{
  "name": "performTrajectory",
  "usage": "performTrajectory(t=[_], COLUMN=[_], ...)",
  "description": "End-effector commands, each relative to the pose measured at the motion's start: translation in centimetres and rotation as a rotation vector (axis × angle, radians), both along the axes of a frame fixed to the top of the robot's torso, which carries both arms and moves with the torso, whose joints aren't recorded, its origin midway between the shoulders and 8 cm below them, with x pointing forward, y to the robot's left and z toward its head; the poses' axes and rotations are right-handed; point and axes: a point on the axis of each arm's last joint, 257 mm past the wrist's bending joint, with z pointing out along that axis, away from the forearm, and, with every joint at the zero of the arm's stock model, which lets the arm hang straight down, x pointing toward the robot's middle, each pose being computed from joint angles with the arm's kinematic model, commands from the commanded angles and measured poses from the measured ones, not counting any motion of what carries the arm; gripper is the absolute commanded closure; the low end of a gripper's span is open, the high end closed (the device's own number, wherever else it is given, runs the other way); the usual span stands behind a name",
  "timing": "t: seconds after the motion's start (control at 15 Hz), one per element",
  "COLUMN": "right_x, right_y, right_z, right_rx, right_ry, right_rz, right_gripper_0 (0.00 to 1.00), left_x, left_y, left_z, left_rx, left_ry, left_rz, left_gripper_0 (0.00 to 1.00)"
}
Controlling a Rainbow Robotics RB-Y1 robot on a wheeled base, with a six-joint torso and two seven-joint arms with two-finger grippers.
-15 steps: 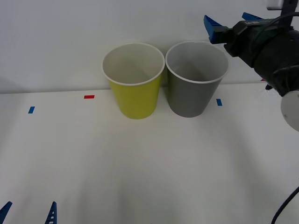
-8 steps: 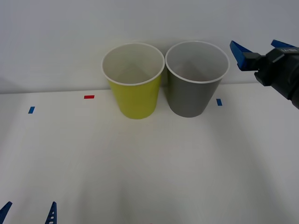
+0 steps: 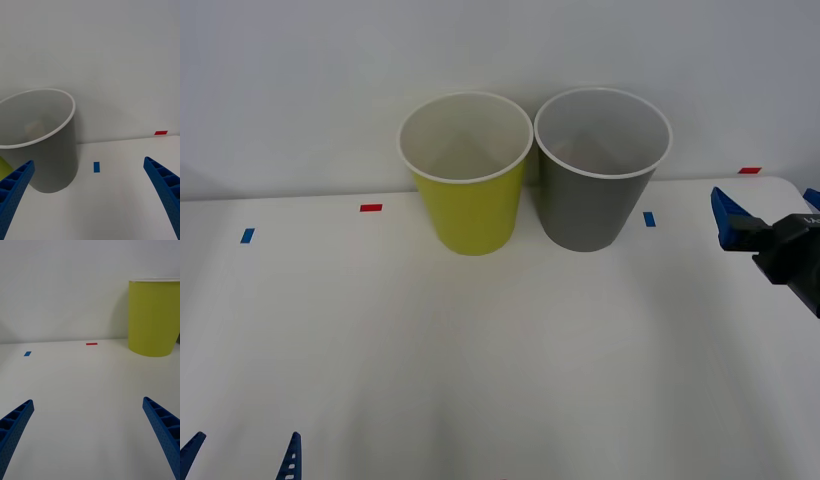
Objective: Put cans in the gray bin and PET bottles in the light green bin.
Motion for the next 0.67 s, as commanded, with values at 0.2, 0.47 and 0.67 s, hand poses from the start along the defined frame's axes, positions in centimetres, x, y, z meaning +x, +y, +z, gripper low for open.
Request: performTrajectory(t=[0.2,0.47,0.67], right_x=[-1.0,-2.6,-2.6], right_y=[0.8,1.0,0.9], right_z=[0.5,-0.5,-1.1], right_rx=[0.032,0.111,0.115], right_ry=[-0.119,-0.167,-0.159], right_rz=[-0.03,-0.049,-0.062], right_gripper_0=[0.0,0.0,0.0], left_x=[0.0,0.0,0.0], left_y=[0.0,0.0,0.0], left_z=[0.0,0.0,0.0], left_rx=[0.0,0.0,0.0], left_ry=[0.0,0.0,0.0], left_rz=[0.0,0.0,0.0], left_gripper_0=[0.0,0.0,0.0])
